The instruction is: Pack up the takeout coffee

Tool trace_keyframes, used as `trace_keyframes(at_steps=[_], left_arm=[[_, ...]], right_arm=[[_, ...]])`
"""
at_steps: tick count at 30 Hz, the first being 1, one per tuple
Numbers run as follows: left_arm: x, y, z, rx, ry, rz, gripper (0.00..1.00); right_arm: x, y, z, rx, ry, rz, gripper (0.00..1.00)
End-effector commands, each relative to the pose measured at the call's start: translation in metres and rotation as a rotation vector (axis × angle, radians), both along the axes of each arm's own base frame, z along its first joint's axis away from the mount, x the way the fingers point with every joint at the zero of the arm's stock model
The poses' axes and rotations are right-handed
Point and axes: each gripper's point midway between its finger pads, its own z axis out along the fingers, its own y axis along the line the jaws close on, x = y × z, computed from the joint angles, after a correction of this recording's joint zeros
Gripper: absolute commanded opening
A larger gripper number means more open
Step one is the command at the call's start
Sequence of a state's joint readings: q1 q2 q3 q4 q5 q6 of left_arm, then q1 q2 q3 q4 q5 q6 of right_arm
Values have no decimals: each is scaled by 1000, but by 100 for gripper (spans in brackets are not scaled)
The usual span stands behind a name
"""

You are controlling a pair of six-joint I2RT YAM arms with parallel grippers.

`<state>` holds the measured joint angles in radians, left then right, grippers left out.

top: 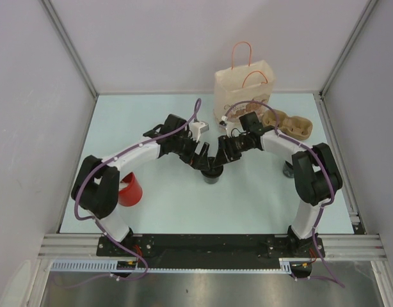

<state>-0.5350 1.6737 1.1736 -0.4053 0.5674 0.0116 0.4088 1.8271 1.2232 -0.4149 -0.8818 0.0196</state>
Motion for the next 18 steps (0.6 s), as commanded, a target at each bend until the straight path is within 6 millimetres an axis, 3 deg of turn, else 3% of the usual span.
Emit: trace_keyframes(at_steps=[1,8,12,14,18], left_arm=[[9,-8,12,-13,-56,-21,98],[1,-18,36,-101,-57,-76,97],[-4,-14,53,-169,-69,-98,96],[-6,-11,56,-192,-67,-108,95],[-6,2,42,-182,-35,-97,88]], right_arm=[[-1,3,-16,-40,4,8,53],[0,2,-21,-55,12,-1,52],[1,0,-21,-57,10,-4,52],[1,0,-21,-59,8,-7,52],[2,0,-21,-60,6,-9,52]])
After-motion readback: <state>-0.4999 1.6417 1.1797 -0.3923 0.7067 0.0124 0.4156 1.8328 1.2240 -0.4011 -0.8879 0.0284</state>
